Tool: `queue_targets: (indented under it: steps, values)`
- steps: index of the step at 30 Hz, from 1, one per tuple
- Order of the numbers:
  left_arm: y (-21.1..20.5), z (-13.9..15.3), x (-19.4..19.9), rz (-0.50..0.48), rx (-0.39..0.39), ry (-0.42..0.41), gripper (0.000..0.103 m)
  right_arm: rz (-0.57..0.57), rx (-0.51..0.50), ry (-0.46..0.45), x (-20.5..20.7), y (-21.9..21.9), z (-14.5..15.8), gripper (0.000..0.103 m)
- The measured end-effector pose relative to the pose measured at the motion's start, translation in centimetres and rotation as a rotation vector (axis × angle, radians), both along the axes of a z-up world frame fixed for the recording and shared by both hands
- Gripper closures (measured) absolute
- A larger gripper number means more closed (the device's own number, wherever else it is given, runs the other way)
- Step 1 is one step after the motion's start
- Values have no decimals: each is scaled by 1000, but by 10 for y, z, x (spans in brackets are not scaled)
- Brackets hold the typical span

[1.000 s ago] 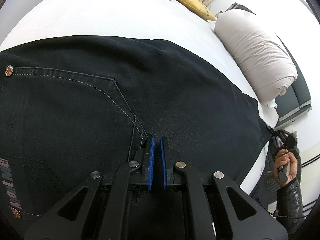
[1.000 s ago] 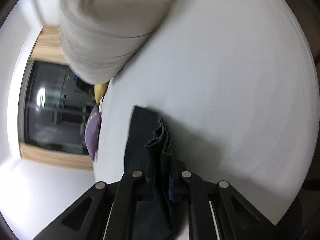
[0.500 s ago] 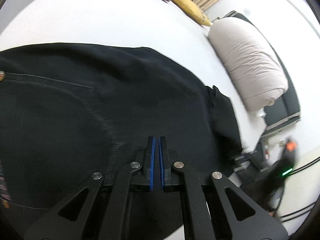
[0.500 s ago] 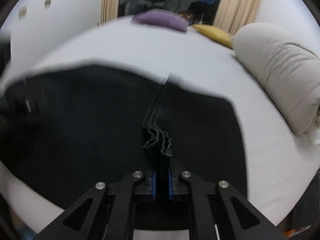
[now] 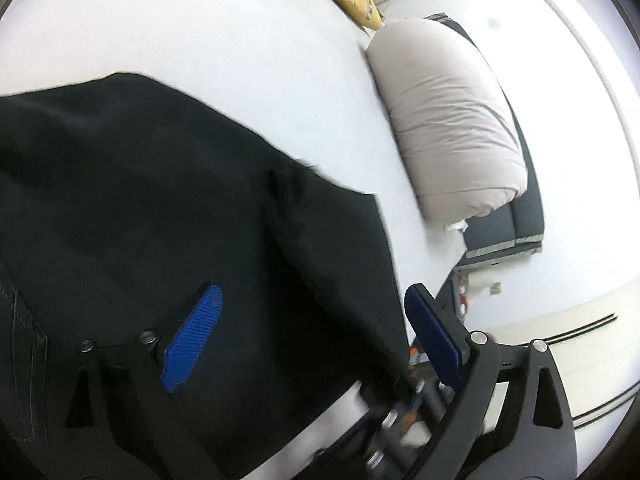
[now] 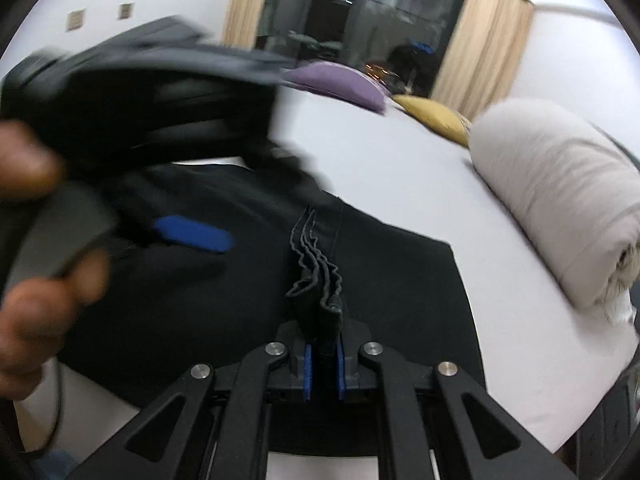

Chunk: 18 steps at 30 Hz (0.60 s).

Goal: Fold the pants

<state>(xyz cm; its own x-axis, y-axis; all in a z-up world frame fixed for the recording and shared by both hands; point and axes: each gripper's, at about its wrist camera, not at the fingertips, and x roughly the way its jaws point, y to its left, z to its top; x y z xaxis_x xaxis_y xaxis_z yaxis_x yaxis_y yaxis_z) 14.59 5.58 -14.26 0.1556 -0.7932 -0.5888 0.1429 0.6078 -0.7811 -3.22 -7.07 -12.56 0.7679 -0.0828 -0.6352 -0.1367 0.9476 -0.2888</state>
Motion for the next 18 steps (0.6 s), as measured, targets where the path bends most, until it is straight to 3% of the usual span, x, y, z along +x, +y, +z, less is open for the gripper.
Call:
queue_targets:
  steps: [3, 4, 5, 7, 11, 18]
  values:
    - [-1, 4, 5, -65, 24, 3, 11, 65, -9, 8, -2, 23, -1, 93]
    - [-1, 4, 5, -80, 52, -9, 30, 81, -11, 9, -2, 29, -1, 93]
    - [2, 4, 8, -94, 76, -14, 65, 93, -13, 7, -2, 34, 0, 93]
    - [17, -1, 11, -78, 118, 8, 86, 106, -12, 4, -1, 40, 2, 93]
    - [46, 6, 13, -85, 144, -23, 94, 138, 2, 4, 3, 46, 8, 93]
    - [75, 15, 17, -80, 220, -71, 94, 230, -13, 36, 12, 77, 1, 93]
